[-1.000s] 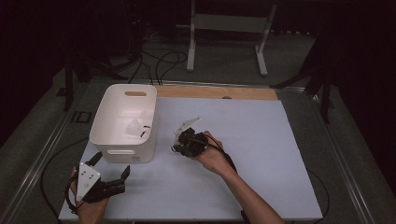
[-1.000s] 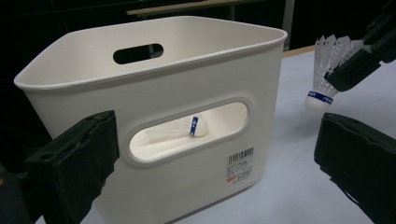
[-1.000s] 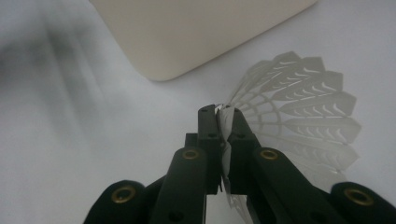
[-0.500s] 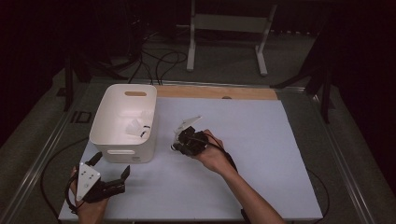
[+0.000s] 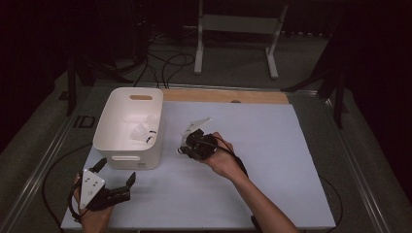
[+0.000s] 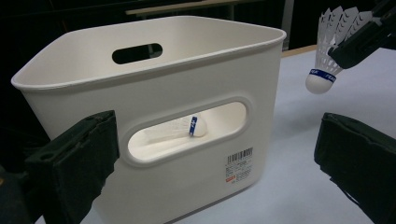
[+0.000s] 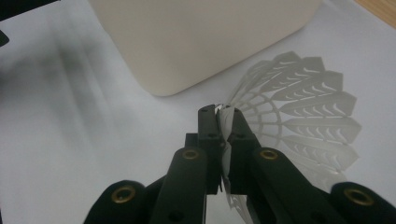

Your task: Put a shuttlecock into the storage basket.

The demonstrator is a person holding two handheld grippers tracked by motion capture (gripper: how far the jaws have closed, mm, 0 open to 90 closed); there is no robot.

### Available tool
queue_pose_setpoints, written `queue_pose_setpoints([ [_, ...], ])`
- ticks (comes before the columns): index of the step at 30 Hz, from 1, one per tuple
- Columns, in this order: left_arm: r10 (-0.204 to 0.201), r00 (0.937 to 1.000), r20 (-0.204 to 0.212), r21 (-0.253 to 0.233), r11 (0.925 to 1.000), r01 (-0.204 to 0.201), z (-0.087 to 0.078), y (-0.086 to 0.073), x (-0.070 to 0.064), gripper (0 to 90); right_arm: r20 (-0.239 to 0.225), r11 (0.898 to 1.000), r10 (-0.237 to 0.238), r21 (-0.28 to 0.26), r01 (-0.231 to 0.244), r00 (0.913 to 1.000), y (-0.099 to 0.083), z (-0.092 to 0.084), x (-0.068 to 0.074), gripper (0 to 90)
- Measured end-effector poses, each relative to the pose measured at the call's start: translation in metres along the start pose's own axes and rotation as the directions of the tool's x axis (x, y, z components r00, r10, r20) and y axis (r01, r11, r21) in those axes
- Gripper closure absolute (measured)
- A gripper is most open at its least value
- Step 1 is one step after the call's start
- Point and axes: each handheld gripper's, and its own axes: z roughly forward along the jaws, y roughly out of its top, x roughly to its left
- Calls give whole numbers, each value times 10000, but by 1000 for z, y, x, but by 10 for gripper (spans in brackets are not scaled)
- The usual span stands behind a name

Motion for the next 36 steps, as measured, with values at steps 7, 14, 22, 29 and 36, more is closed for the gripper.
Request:
queue_pose_setpoints([
  [7, -1, 10000, 1, -6, 10000, 1, 0, 0, 0, 5, 85, 9999, -101, -9, 101, 9999, 4, -4, -2, 876],
  [14, 2, 10000, 0, 3, 10000, -2, 0, 0, 0, 5, 134, 9999, -126, -112, 127, 9998, 8, -8, -2, 876],
  [22, -12, 10000, -27, -8, 10000, 12, 0, 0, 1, 5, 206, 9997, -125, -197, 129, 9997, 13, -12, -3, 876],
  [29, -21, 10000, -33, -20, 10000, 21, -1, 0, 1, 5, 208, 9995, -106, -297, 112, 9997, 17, -15, -3, 876],
  [36, -9, 10000, -29, -11, 10000, 9, -1, 0, 1, 5, 232, 9993, -116, -357, 124, 9997, 20, -17, -4, 876],
])
